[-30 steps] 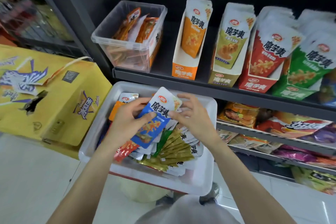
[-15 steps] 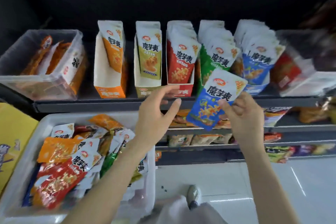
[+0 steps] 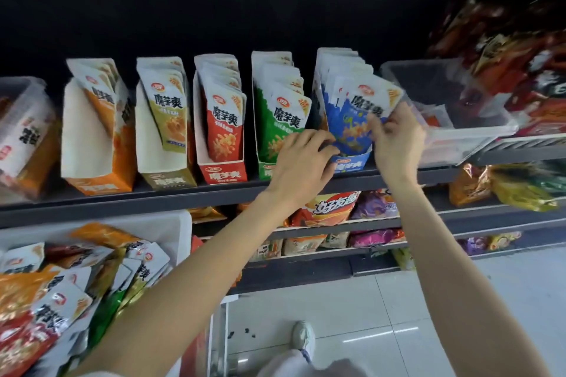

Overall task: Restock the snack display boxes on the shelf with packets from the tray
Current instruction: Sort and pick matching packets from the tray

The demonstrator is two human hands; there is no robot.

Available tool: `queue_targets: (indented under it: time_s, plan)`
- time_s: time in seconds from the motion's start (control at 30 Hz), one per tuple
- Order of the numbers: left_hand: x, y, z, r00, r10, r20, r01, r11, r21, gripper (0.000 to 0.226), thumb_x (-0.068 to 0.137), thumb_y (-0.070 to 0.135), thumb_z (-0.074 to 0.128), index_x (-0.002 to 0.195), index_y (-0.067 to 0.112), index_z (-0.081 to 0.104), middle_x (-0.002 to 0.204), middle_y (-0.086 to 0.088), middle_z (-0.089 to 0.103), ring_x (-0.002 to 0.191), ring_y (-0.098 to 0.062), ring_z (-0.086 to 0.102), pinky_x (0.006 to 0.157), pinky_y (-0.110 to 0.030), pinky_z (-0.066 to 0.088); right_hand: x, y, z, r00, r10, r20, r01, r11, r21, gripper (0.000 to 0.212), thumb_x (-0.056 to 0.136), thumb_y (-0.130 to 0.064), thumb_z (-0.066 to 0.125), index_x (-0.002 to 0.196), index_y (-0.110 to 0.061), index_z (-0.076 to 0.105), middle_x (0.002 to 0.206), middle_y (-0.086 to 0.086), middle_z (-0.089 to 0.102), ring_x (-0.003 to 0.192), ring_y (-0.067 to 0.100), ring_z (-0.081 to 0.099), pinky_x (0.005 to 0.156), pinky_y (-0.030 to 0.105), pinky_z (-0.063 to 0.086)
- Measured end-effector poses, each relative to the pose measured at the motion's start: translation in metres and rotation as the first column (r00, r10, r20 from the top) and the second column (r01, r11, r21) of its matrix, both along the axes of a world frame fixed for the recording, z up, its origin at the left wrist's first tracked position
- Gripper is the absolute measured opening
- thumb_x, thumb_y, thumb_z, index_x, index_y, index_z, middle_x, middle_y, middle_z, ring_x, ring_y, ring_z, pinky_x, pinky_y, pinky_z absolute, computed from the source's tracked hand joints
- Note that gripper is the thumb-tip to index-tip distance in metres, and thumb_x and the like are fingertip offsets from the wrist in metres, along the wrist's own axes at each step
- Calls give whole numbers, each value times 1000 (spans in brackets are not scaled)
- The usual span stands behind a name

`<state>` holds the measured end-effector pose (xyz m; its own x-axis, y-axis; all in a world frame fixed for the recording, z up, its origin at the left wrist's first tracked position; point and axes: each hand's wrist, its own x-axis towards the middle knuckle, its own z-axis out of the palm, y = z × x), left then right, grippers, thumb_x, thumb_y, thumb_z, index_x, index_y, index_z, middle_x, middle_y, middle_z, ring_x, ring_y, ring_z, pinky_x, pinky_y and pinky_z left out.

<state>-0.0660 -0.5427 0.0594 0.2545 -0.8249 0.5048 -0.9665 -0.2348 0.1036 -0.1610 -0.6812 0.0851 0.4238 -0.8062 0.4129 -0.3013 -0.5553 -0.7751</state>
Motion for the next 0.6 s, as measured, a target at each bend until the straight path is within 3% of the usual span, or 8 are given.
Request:
queue_targets:
  time_s: [0.07,0.17,0.3,0.4,0.5,0.6]
  plan:
    - [-1,-3,-1,1000,14,6,-14,1000,-11,17,83,21,61,95,15,72,108,-2,64,103,-24,56,88,-36,34,1,-3,-9,968,-116,-221,76,980,-184,21,90,-24,63,97,-5,59,85,5,62,72,21,55,53,23,28]
    - [-2,-3,1,1000,15,4,-15,1000,3,16,81,18,64,95,15,72,108,-2,63,103,-24,55,88,-37,37,2,-2,-14,947,-181,-265,116,962,-245,28,89,-26,63,102,-3,55,99,13,59,85,30,57,63,27,28]
    - [-2,-1,-1,1000,21,3,-21,999,40,21,81,18,64,100,15,70,113,-3,61,107,-26,53,89,-39,39,7,2,-11,969,-141,-202,114,984,-140,42,86,-19,68,118,-5,44,109,9,61,87,23,62,63,25,34]
    - [-4,4,1,1000,-8,-10,8,1000,15,26,81,17,63,106,13,69,113,-4,63,109,-25,53,89,-39,42,-4,13,-11,983,-157,-93,145,981,-129,44,85,-13,67,123,-6,45,114,7,56,79,8,48,62,16,27]
    - [-8,19,6,997,-40,-63,31,991,-128,25,87,19,59,109,14,68,104,0,66,103,-19,56,89,-31,39,-22,40,-15,989,-130,72,140,979,-148,33,88,-14,62,117,-5,50,106,4,55,65,-1,46,58,11,34]
    - [-13,49,7,986,-70,-151,4,918,-396,19,90,20,57,99,11,71,89,2,71,89,-14,62,83,-28,44,-33,77,-17,982,4,191,11,997,-79,22,92,-16,60,112,-9,55,94,-4,60,73,1,54,64,13,43]
